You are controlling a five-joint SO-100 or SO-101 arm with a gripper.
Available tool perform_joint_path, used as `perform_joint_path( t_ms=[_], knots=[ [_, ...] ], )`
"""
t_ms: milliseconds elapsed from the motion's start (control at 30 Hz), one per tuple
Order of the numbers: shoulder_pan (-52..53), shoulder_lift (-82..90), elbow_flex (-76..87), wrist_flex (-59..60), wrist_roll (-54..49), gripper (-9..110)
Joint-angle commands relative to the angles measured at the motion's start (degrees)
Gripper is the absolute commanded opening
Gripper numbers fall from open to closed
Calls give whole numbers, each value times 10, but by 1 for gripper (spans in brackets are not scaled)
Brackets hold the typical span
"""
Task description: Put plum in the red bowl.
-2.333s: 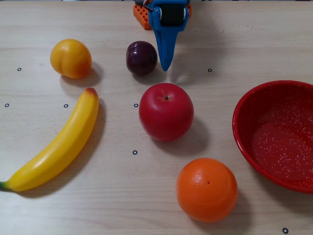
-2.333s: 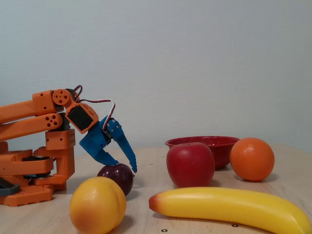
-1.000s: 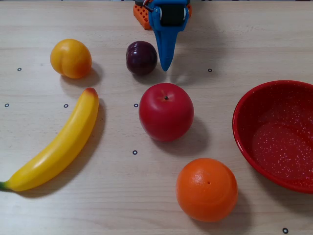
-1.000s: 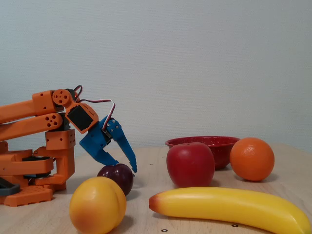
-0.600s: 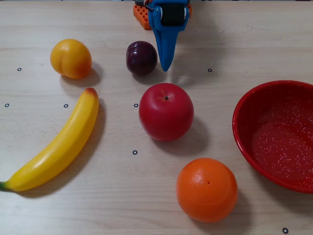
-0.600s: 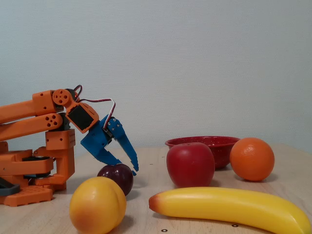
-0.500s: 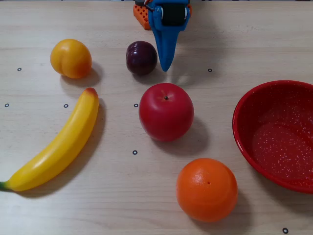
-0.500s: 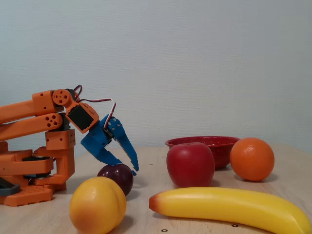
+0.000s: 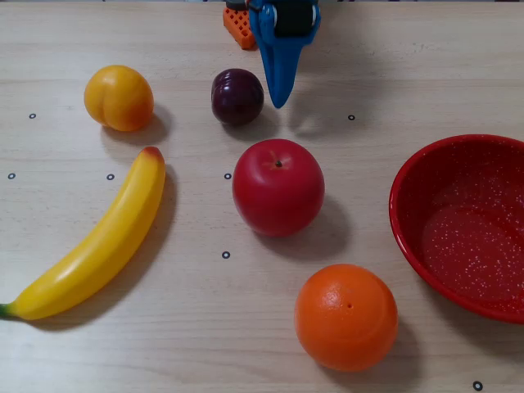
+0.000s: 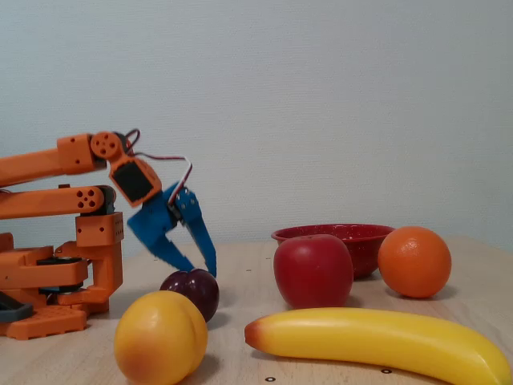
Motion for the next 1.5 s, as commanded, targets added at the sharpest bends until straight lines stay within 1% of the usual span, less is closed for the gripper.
perform_joint_path(
  t_ms=[0,333,467,867,967,1167,1267,1467],
  knots=[
    [-14,-15,-78,22,-18,0],
    [-29,-78,-211,109,-47,0],
    [-13,-140,-276,131,-55,0],
    [73,-287,-457,217,-100,0],
    [101,-312,-482,235,-104,0],
    [149,-364,-500,264,-145,0],
    [172,-380,-499,273,-169,3],
    [213,-407,-498,312,-229,16]
  ],
)
